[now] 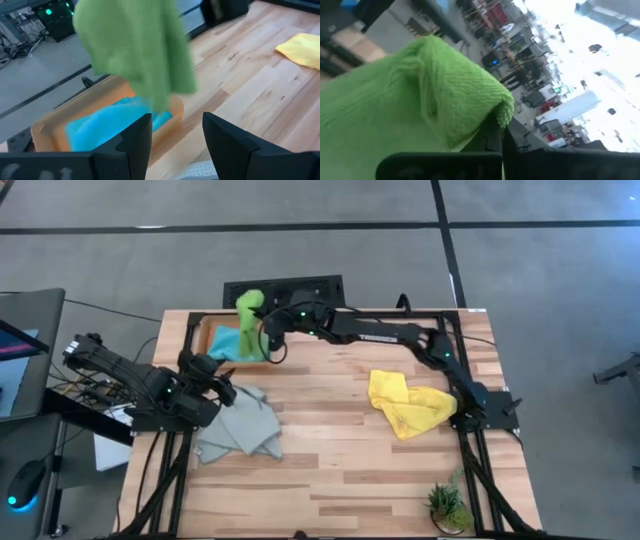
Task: Fold microfiber towels
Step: Put the green microfiber cloth into the orange bin
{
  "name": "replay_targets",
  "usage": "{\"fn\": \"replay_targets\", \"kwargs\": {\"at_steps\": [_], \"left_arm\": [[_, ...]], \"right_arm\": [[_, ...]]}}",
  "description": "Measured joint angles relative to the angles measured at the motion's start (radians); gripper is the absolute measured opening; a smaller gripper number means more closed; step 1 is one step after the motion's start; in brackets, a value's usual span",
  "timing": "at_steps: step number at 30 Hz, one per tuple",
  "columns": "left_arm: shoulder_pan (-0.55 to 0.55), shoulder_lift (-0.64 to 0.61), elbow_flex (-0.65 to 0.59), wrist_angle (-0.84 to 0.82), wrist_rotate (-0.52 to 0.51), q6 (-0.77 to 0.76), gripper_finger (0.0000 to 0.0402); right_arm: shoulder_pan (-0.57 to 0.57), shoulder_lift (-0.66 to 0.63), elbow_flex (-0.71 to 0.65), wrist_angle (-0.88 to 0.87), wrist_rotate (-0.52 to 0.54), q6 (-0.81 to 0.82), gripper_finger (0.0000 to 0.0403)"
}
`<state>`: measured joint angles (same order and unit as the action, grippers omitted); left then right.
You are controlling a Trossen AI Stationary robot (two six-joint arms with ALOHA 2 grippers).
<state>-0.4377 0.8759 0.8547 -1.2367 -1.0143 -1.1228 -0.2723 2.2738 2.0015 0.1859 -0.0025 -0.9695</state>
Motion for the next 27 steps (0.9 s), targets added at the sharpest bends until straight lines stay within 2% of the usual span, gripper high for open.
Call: {"fn": "replay_targets", "kwargs": {"at_steps": [9, 12, 22, 27], "left_arm": [[0.000, -0.009, 0.000, -0.033, 0.010, -0.007, 0.0169], [0.000, -0.008, 0.000, -0.033, 0.015, -0.007, 0.0169], [0.000, -0.008, 0.000, -0.062, 0.012, -0.024, 0.0169], [0.000, -0.008, 0.000, -0.064, 0.011, -0.025, 0.0169]], "right_arm": [[-0.015, 0.280, 0.356, 0.033, -0.001, 0.022, 0.0006], [-0.023, 0.302, 0.324, 0.178, -0.025, 0.029, 0.0006], [-0.052, 0.304, 0.323, 0.163, -0.101, 0.184, 0.0009], [-0.067, 0.337, 0.322, 0.220, -0.110, 0.194, 0.0011]]}}
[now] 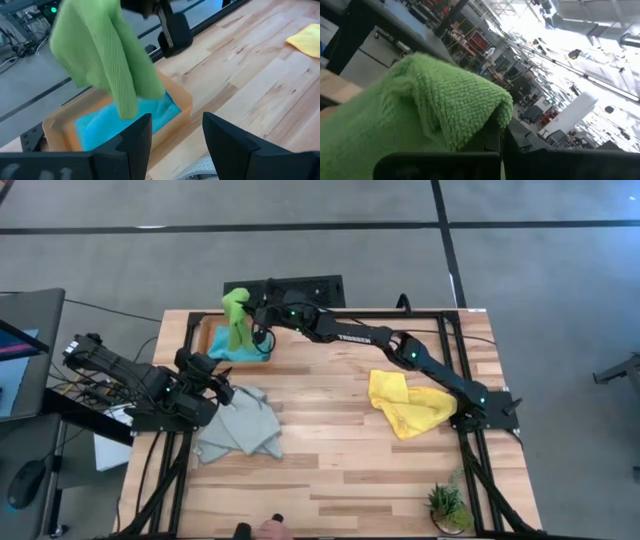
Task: Fold microfiber towels
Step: Put the green microfiber cloth into the orange bin
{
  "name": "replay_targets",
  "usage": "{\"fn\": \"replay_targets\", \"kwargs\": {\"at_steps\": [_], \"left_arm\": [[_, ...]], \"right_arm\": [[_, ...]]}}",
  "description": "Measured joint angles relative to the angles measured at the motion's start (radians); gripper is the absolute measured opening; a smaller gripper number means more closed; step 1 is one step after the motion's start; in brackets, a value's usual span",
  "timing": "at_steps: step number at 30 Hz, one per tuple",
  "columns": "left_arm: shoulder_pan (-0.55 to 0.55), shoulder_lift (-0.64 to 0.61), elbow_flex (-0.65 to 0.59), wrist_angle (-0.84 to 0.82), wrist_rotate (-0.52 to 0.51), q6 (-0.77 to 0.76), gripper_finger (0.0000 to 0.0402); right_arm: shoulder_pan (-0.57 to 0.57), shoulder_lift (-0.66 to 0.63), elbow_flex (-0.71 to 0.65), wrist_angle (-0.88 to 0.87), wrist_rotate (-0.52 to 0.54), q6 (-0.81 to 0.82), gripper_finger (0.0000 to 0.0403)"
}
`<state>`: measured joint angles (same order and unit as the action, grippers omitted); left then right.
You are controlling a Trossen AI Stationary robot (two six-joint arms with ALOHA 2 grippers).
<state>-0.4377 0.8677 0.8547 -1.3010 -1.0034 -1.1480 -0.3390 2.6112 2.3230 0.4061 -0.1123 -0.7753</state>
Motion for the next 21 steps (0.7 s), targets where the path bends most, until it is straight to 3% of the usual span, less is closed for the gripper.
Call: {"fn": "replay_targets", "kwargs": {"at_steps": [12, 21], "left_arm": [[0.000, 0.000, 0.000, -0.003, -0.003, -0.016, 0.0169], [0.000, 0.000, 0.000, -0.003, -0.003, -0.016, 0.0169]], "right_arm": [[-0.004, 0.031, 0.001, 0.001, -0.025, 0.016, 0.0013], [-0.003, 0.021, 0.001, -0.108, -0.017, 0.017, 0.0013]]}}
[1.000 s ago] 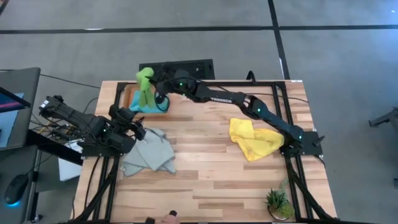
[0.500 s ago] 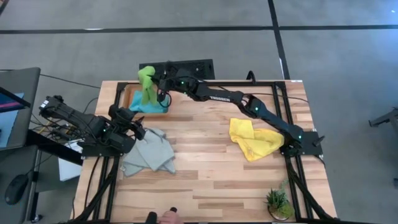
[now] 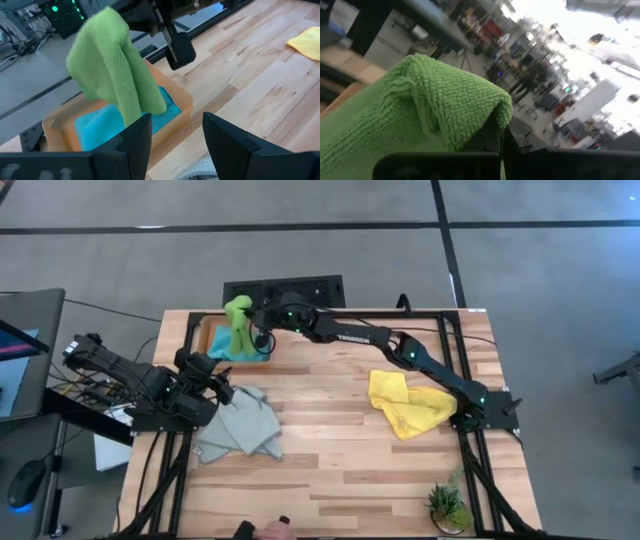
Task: Fold microfiber towels
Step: Put the green microfiber cloth into the orange bin
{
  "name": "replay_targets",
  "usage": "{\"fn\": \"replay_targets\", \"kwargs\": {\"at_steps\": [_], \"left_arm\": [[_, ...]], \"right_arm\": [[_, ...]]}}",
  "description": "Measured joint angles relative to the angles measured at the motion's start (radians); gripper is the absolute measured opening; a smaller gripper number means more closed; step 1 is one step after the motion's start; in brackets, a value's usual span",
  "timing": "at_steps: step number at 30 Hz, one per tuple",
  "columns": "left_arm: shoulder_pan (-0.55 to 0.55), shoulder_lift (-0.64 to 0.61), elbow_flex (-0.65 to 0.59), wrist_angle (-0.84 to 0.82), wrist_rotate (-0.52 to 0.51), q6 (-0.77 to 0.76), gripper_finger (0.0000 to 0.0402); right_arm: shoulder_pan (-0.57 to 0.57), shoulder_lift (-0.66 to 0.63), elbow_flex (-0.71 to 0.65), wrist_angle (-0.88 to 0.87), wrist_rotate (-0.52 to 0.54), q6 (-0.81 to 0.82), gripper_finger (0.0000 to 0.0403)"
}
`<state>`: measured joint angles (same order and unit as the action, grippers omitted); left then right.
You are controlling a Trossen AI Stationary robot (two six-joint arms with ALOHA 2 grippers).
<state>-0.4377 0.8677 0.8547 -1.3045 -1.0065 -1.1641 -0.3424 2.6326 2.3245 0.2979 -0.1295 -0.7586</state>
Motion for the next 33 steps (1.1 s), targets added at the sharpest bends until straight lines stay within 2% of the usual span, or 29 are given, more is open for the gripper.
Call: {"fn": "replay_targets", "kwargs": {"at_steps": [5, 10, 21, 30, 33], "left_arm": [[0.000, 0.000, 0.000, -0.003, 0.000, 0.000, 0.0169], [0.000, 0.000, 0.000, -0.007, 0.000, 0.000, 0.0169], [0.000, 0.000, 0.000, -0.008, -0.001, -0.020, 0.0169], [0.000, 0.000, 0.000, -0.008, -0.002, -0.026, 0.0169], [0.000, 0.000, 0.000, -0.008, -0.002, -0.024, 0.0169]], "right_arm": [[0.008, -0.032, 0.000, -0.108, 0.007, -0.008, 0.0013], [0.016, -0.082, 0.000, -0.185, 0.069, -0.054, 0.0011], [0.019, -0.212, 0.000, -0.545, 0.093, -0.125, 0.0011], [0.022, -0.233, 0.000, -0.697, 0.276, -0.246, 0.0011], [0.027, -0.233, 0.000, -0.720, 0.383, -0.285, 0.0011]]}}
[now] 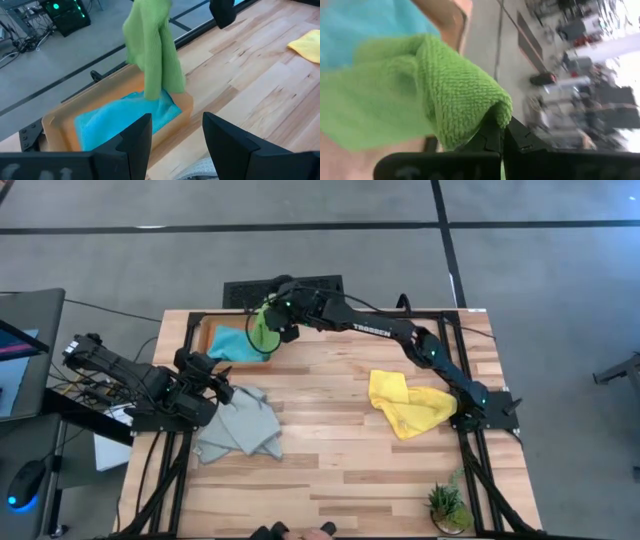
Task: Fold microfiber towels
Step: Put the green microfiber cloth into the orange bin
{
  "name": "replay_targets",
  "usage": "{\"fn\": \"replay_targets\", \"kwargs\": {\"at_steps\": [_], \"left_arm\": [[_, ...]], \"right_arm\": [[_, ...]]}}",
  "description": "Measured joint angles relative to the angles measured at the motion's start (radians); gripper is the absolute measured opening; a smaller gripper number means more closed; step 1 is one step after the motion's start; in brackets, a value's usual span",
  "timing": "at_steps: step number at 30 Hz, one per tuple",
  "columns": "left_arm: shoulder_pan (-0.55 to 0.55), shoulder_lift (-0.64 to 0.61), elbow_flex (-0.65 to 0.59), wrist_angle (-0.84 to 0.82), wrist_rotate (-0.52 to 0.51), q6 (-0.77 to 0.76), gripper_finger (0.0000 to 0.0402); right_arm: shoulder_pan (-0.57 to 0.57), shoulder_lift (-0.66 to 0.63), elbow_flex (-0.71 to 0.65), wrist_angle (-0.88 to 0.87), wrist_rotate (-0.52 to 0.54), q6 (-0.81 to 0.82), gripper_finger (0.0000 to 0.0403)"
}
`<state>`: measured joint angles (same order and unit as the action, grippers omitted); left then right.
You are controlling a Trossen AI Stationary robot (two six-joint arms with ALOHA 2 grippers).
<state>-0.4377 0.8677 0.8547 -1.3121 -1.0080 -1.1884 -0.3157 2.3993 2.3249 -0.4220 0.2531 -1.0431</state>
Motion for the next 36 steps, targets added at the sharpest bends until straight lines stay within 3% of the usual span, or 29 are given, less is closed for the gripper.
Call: {"fn": "replay_targets", "kwargs": {"at_steps": [4, 13, 22, 30, 36], "left_arm": [[0.000, 0.000, 0.000, 0.000, 0.000, 0.019, 0.0169], [0.000, 0.000, -0.004, -0.007, -0.002, 0.024, 0.0169], [0.020, 0.004, -0.101, 0.048, -0.167, -0.044, 0.0169], [0.049, 0.005, -0.190, 0.310, -0.244, 0.296, 0.0169], [0.049, 0.005, -0.192, 0.454, -0.141, 0.568, 0.0169]], "right_arm": [[0.008, -0.012, 0.000, -0.028, 0.086, -0.040, 0.0011], [0.025, -0.097, 0.000, -0.214, 0.086, 0.001, 0.0011], [0.050, -0.149, 0.000, -0.275, 0.025, 0.075, 0.0011], [0.092, -0.151, 0.000, -0.284, 0.035, 0.066, 0.0011], [0.118, -0.151, 0.000, -0.282, 0.036, 0.059, 0.0011]]}}
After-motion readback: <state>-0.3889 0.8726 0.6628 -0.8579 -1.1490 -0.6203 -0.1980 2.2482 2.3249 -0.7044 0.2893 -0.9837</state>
